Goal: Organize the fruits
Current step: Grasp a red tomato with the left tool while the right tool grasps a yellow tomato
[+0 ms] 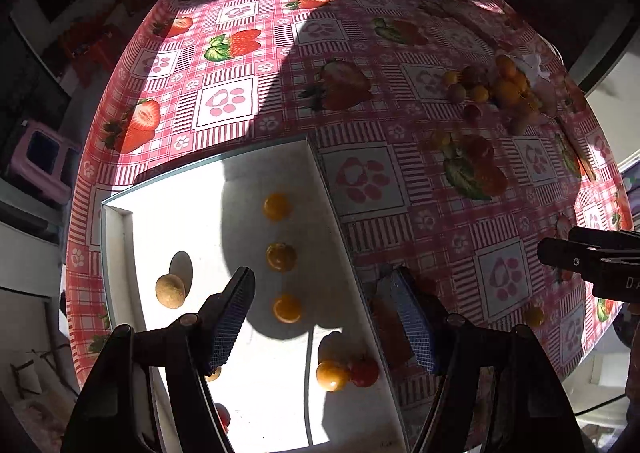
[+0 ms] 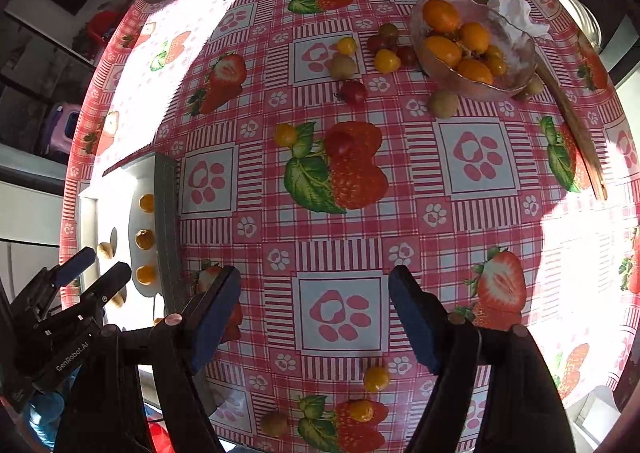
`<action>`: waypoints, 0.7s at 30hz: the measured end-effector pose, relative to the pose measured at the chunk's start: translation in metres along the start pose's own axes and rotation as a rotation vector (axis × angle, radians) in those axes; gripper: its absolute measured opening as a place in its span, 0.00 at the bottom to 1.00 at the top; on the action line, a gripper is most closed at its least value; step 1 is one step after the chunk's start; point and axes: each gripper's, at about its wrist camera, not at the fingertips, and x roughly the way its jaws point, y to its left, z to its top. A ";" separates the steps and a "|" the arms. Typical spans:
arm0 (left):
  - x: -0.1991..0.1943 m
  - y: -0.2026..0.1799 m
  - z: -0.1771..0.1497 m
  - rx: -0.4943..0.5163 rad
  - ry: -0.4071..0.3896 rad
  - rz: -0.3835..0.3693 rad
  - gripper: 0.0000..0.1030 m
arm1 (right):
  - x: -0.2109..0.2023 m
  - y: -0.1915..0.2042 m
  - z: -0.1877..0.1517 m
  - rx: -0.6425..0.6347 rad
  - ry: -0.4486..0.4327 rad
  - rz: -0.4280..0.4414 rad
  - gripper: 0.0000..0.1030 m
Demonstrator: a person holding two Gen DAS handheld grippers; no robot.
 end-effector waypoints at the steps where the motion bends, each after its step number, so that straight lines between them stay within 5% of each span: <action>1: 0.000 -0.007 0.001 0.018 0.001 -0.010 0.69 | 0.001 -0.006 -0.008 0.004 0.010 -0.012 0.77; 10: 0.021 -0.058 -0.001 0.144 0.065 -0.054 0.69 | 0.015 -0.038 -0.063 0.037 0.080 -0.061 0.77; 21: 0.064 -0.084 -0.009 0.175 0.165 -0.026 0.69 | 0.037 -0.041 -0.079 0.060 0.109 -0.071 0.71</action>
